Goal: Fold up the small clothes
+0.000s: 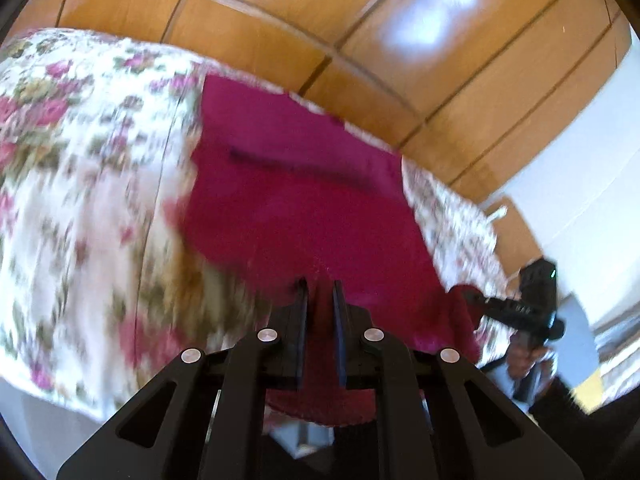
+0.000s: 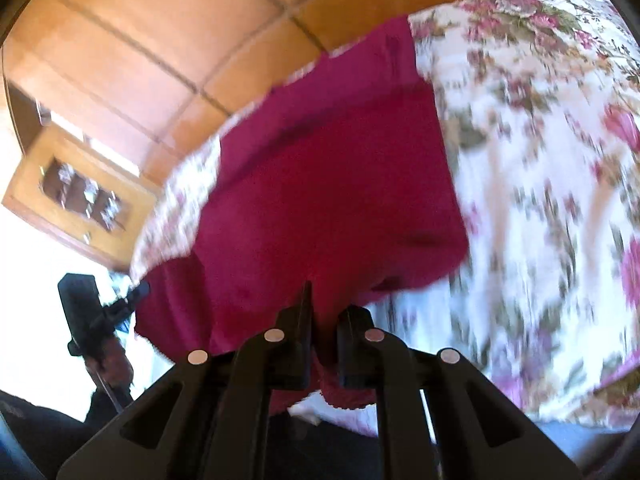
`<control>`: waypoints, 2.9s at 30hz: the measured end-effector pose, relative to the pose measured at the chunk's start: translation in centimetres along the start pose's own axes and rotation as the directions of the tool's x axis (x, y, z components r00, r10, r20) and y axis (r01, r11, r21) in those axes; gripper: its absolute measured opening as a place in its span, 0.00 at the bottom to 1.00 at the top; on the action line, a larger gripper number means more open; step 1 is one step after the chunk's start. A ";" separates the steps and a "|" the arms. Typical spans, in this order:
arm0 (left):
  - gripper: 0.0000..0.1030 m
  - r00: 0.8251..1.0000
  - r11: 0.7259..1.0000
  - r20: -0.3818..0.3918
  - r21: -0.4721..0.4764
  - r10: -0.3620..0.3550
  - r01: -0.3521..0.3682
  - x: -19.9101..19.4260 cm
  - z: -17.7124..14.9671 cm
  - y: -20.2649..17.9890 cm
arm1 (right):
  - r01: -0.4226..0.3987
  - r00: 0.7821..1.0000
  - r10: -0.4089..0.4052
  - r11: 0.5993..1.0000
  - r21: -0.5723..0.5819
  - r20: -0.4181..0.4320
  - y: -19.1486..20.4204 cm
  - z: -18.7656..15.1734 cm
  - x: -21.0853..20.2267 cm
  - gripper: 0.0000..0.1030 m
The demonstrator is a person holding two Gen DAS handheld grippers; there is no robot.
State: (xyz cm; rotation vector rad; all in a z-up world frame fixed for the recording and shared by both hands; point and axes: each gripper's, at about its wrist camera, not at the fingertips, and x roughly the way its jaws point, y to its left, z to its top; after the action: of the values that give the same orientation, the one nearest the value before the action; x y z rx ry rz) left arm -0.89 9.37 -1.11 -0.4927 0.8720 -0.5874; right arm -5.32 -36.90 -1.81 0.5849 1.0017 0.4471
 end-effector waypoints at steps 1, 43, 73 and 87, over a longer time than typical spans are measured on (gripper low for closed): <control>0.10 1.000 1.000 0.007 -0.013 -0.008 0.009 0.5 1.0 0.1 | 0.004 1.000 -0.004 1.000 0.009 0.013 -0.2 0.7 0.1 0.08; 0.09 0.989 0.989 -0.041 -0.014 0.144 -0.145 5.2 4.2 6.2 | 0.240 0.968 -0.239 0.971 0.005 0.071 -3.0 2.4 3.5 0.22; 0.70 0.913 0.876 0.090 0.257 0.398 -0.408 0.9 2.1 -0.4 | 0.436 0.899 -0.432 0.898 -0.058 0.069 -3.3 -2.3 -0.9 0.81; 0.70 0.899 0.822 0.009 0.401 0.439 -0.405 7.4 5.2 -0.6 | 0.483 0.873 -0.453 0.853 -0.198 0.180 -0.7 4.0 2.4 0.66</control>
State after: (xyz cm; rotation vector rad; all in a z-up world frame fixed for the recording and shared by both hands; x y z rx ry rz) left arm 6.96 4.88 -2.04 0.1006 0.8802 -0.3574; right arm -0.64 -36.99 -2.21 0.1348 0.9141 0.0863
